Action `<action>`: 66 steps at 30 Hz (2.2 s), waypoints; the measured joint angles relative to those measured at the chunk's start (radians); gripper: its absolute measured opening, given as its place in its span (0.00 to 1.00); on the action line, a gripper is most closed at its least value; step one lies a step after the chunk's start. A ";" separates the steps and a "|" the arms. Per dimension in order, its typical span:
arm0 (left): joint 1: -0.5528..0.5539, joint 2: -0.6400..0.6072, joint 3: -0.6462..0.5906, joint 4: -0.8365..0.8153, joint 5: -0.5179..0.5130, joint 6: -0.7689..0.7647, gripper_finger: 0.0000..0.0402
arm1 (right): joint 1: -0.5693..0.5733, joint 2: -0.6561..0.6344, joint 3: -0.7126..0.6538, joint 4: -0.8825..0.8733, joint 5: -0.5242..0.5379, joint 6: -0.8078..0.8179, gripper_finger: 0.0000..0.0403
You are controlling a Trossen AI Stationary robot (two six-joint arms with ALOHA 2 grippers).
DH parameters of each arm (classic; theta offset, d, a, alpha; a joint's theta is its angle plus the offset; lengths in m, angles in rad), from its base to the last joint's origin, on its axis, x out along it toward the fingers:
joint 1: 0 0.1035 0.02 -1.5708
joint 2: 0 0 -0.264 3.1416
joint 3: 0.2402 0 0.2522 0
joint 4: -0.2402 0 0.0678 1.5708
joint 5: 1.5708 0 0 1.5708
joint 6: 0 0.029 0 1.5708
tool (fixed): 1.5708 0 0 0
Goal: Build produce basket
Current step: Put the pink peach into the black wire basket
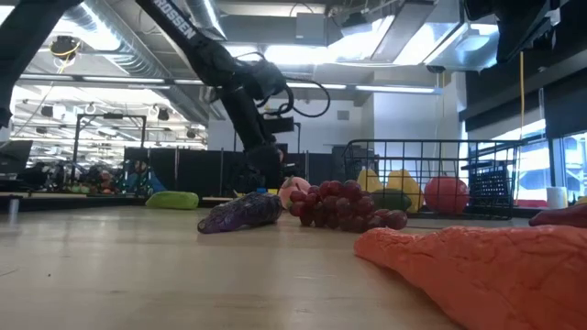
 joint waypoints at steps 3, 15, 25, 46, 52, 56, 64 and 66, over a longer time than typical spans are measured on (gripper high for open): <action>0.006 0.015 0.000 0.026 -0.004 0.000 0.57 | 0.000 0.000 0.000 0.000 0.000 0.000 0.00; 0.006 0.020 0.000 0.100 -0.007 0.000 0.56 | 0.000 0.000 0.000 0.007 0.000 0.003 0.00; 0.010 0.020 0.000 0.081 -0.007 0.000 0.45 | 0.000 0.000 0.000 0.007 0.000 0.002 0.00; 0.038 0.020 0.000 0.059 0.071 0.078 0.39 | 0.000 0.000 0.000 0.007 -0.001 -0.003 0.00; 0.063 0.020 0.000 0.059 0.082 0.078 0.39 | 0.000 0.000 0.000 0.007 0.000 -0.003 0.00; 0.072 0.020 0.000 0.058 0.112 0.077 0.39 | 0.000 0.000 0.000 0.007 0.000 -0.003 0.00; 0.071 0.032 0.000 0.075 0.129 0.079 0.39 | 0.000 0.000 -0.001 0.008 0.034 0.000 0.00; 0.071 0.032 0.000 0.075 0.128 0.083 0.39 | 0.000 0.000 -0.001 0.008 0.034 0.000 0.00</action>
